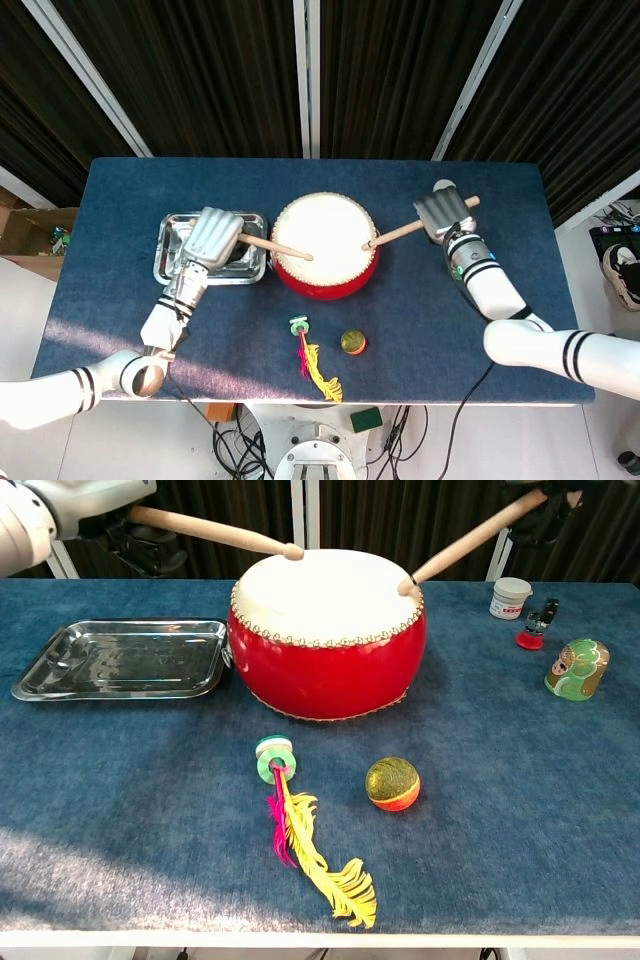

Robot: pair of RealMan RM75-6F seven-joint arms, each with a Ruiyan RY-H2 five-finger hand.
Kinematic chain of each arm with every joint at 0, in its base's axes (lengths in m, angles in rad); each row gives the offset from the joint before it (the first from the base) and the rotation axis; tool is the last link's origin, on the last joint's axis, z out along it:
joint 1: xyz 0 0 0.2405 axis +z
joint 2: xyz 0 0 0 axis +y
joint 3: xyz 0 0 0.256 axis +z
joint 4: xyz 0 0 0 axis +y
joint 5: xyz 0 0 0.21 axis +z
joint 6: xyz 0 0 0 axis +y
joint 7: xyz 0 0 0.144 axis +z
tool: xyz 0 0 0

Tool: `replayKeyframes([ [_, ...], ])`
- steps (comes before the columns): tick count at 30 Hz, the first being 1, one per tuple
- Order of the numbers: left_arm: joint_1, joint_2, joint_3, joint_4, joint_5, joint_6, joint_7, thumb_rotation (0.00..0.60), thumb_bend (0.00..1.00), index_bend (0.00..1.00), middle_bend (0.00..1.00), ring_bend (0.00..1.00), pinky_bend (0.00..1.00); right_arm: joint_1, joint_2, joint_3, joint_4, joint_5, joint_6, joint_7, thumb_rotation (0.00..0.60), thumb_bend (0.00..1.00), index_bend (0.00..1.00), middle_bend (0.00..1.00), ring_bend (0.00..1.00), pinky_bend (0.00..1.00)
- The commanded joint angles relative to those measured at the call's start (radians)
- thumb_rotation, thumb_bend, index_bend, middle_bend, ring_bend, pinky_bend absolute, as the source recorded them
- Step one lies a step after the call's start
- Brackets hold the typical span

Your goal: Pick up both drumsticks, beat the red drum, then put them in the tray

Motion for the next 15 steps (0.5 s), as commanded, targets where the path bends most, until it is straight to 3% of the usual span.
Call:
replayKeyframes([
  [1,-0.028,-0.048,0.007,0.055,-0.025,0.000,0.012,0.600,0.45,1.00,1.00,1.00,1.00,0.078,-0.096,-0.041,0.055,0.133,0.109,-0.101,0.600,0.97,1.00,1.00,1.00,1.00],
  [5,-0.068,-0.123,0.031,0.154,-0.063,0.000,0.091,0.600,0.45,1.00,1.00,1.00,1.00,0.023,-0.014,0.053,-0.025,0.025,0.132,0.067,0.600,0.97,1.00,1.00,1.00,1.00],
  [8,-0.086,-0.154,0.043,0.193,-0.102,0.004,0.159,0.600,0.44,1.00,1.00,1.00,1.00,-0.009,0.033,0.096,-0.065,-0.035,0.128,0.152,0.600,0.97,1.00,1.00,1.00,1.00],
  [11,-0.078,-0.147,0.036,0.180,-0.106,0.047,0.166,0.600,0.44,1.00,1.00,1.00,1.00,-0.016,0.027,0.091,-0.048,-0.050,0.104,0.155,0.600,0.97,1.00,1.00,1.00,1.00],
  [15,-0.054,-0.092,0.016,0.100,-0.086,0.113,0.141,0.600,0.44,1.00,1.00,1.00,1.00,-0.003,-0.050,0.046,0.033,-0.015,0.061,0.094,0.600,0.97,1.00,1.00,1.00,1.00],
])
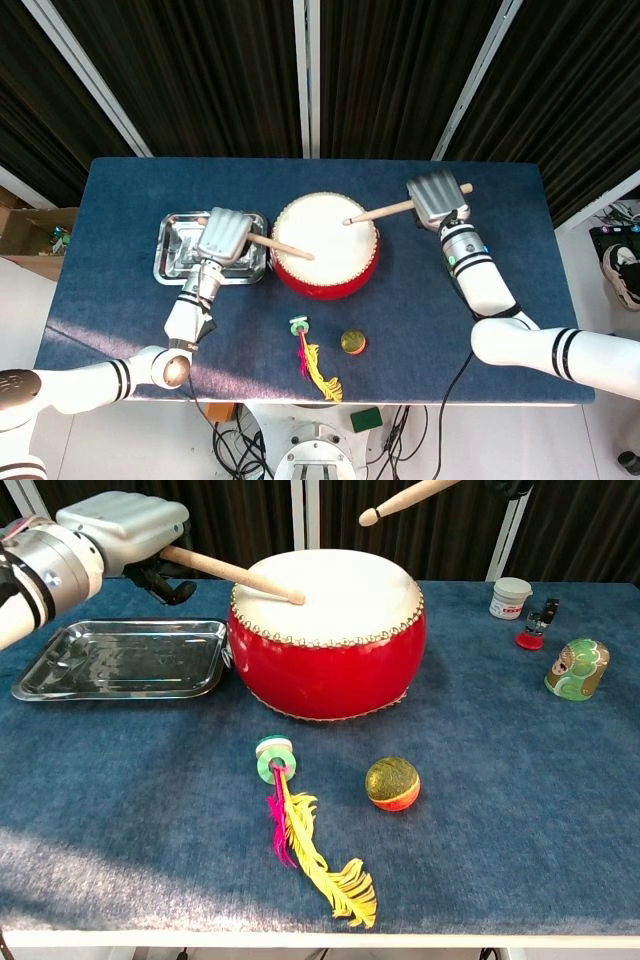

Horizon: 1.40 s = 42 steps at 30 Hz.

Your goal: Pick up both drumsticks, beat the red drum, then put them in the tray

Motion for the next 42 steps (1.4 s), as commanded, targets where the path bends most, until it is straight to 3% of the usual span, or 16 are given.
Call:
replayKeyframes([
  [1,0.021,0.055,-0.019,-0.080,0.019,0.062,-0.027,0.600,0.44,1.00,1.00,1.00,1.00,0.004,-0.076,-0.038,0.083,0.046,-0.045,-0.084,0.600,0.97,1.00,1.00,1.00,1.00],
  [5,0.021,0.077,-0.031,-0.121,0.009,0.070,-0.037,0.600,0.44,1.00,1.00,1.00,1.00,0.028,-0.145,-0.076,0.145,0.090,-0.046,-0.172,0.600,0.97,1.00,1.00,1.00,1.00],
  [7,0.007,0.061,-0.021,-0.104,-0.008,0.052,-0.020,0.600,0.44,1.00,1.00,1.00,1.00,0.026,-0.142,-0.050,0.133,0.077,-0.026,-0.151,0.600,0.97,1.00,1.00,1.00,1.00],
  [12,-0.038,-0.023,0.016,0.015,-0.073,-0.017,0.036,0.600,0.44,1.00,1.00,1.00,1.00,-0.027,-0.035,0.061,0.013,-0.057,0.035,0.015,0.600,0.97,1.00,1.00,1.00,1.00],
  [15,-0.043,-0.038,0.009,0.043,-0.090,-0.013,0.031,0.600,0.44,1.00,1.00,1.00,1.00,-0.051,0.005,0.088,-0.029,-0.101,0.036,0.069,0.600,0.97,1.00,1.00,1.00,1.00],
  [21,-0.016,0.037,-0.019,-0.052,-0.033,0.074,-0.015,0.600,0.44,1.00,1.00,1.00,1.00,-0.035,-0.066,0.031,0.052,-0.073,-0.028,0.000,0.600,0.96,1.00,1.00,1.00,1.00],
  [26,-0.019,0.049,-0.013,-0.076,-0.035,0.077,-0.003,0.600,0.44,1.00,1.00,1.00,1.00,-0.009,-0.154,-0.035,0.139,-0.012,-0.045,-0.114,0.600,0.96,1.00,1.00,1.00,1.00],
  [31,-0.055,-0.022,0.024,0.013,-0.088,0.007,0.045,0.600,0.44,1.00,1.00,1.00,1.00,-0.037,-0.101,0.024,0.072,-0.069,0.018,-0.042,0.600,0.96,1.00,1.00,1.00,1.00],
  [36,-0.056,-0.030,0.001,0.018,-0.076,0.036,0.007,0.600,0.44,1.00,1.00,1.00,1.00,-0.078,-0.012,0.086,-0.019,-0.141,0.054,0.053,0.600,0.96,1.00,1.00,1.00,1.00],
  [42,-0.036,0.042,-0.024,-0.096,-0.032,0.107,-0.009,0.600,0.44,1.00,1.00,1.00,1.00,-0.070,-0.084,0.037,0.063,-0.115,-0.019,0.013,0.600,0.96,1.00,1.00,1.00,1.00],
])
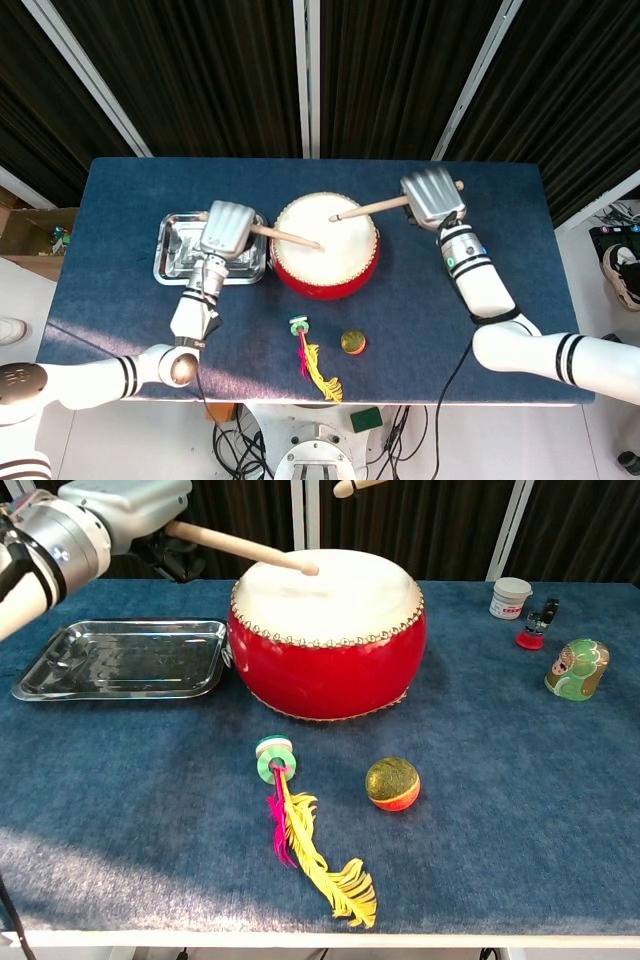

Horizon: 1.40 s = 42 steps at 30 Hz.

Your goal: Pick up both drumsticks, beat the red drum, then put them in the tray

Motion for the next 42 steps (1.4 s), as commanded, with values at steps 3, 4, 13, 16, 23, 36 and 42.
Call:
replayKeyframes([
  [3,0.008,0.038,-0.009,-0.058,0.016,0.031,0.001,0.600,0.44,1.00,1.00,1.00,1.00,0.016,-0.121,-0.078,0.129,0.055,-0.069,-0.086,0.600,0.96,1.00,1.00,1.00,1.00],
  [4,0.005,0.032,-0.004,-0.050,0.010,0.024,0.008,0.600,0.44,1.00,1.00,1.00,1.00,0.018,-0.132,-0.085,0.140,0.060,-0.069,-0.098,0.600,0.96,1.00,1.00,1.00,1.00],
  [13,-0.022,-0.076,0.035,0.105,-0.054,-0.040,0.034,0.600,0.44,1.00,1.00,1.00,1.00,-0.053,0.023,0.013,-0.028,-0.047,0.037,0.039,0.600,0.96,1.00,1.00,1.00,1.00],
  [16,0.020,-0.041,0.020,0.054,-0.017,0.014,-0.051,0.600,0.44,1.00,1.00,1.00,1.00,-0.089,0.100,0.031,-0.091,-0.102,0.055,0.088,0.600,0.96,1.00,1.00,1.00,1.00],
  [23,0.135,0.101,0.025,-0.002,-0.022,0.035,-0.193,0.600,0.44,1.00,1.00,1.00,1.00,-0.175,0.198,0.013,-0.147,-0.200,0.056,0.165,0.600,0.96,1.00,1.00,1.00,1.00],
  [36,0.122,0.001,0.049,0.346,-0.122,-0.184,-0.266,0.600,0.43,0.99,1.00,1.00,1.00,-0.269,0.198,-0.024,-0.146,-0.299,0.045,0.229,0.600,0.96,1.00,1.00,1.00,1.00],
  [42,0.102,-0.039,0.035,0.453,-0.169,-0.251,-0.253,0.600,0.41,0.90,0.92,0.94,1.00,-0.271,0.172,-0.017,-0.134,-0.298,0.033,0.221,0.600,0.96,1.00,1.00,1.00,1.00],
])
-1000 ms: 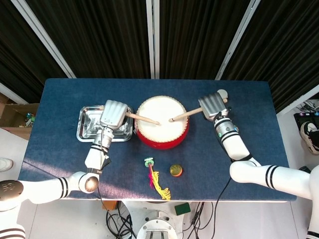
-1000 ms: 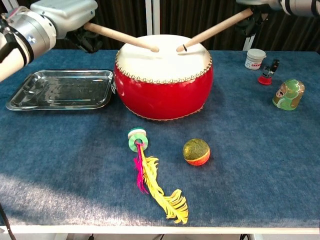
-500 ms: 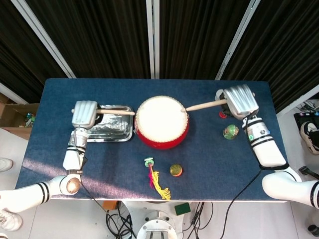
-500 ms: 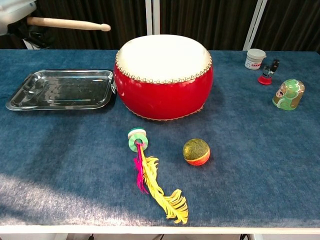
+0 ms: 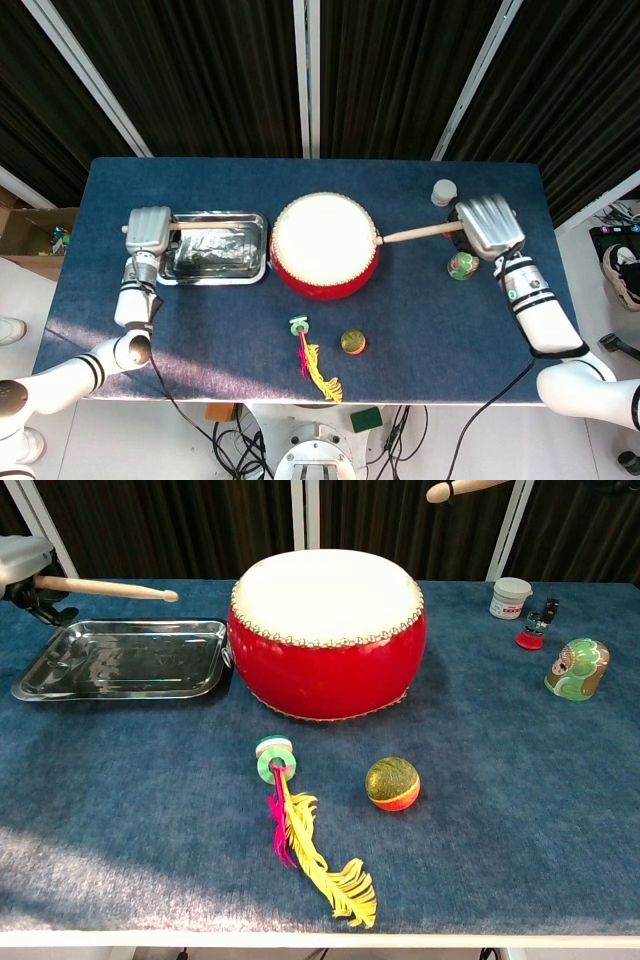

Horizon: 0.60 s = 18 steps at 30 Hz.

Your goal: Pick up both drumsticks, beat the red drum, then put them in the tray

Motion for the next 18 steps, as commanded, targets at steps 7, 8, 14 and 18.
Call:
replayKeyframes([
  [7,-0.002,-0.021,-0.007,0.047,-0.052,-0.081,0.001,0.600,0.24,0.52,0.59,0.61,0.96,0.017,-0.044,0.013,0.032,0.022,-0.038,-0.022,0.600,0.96,1.00,1.00,1.00,1.00],
  [8,0.003,-0.010,-0.006,0.032,-0.055,-0.088,0.000,0.600,0.21,0.44,0.52,0.53,0.87,0.027,-0.051,0.013,0.041,0.032,-0.051,-0.036,0.600,0.96,1.00,1.00,1.00,1.00],
  [14,0.042,0.052,-0.022,-0.088,-0.015,-0.018,-0.057,0.600,0.12,0.18,0.23,0.21,0.36,0.085,-0.109,0.016,0.074,0.092,-0.089,-0.121,0.600,0.96,1.00,1.00,1.00,1.00],
  [18,0.074,0.133,-0.027,-0.238,0.051,0.045,-0.096,0.600,0.12,0.17,0.22,0.21,0.35,0.125,-0.159,0.036,0.091,0.130,-0.096,-0.150,0.600,0.96,1.00,1.00,1.00,1.00],
])
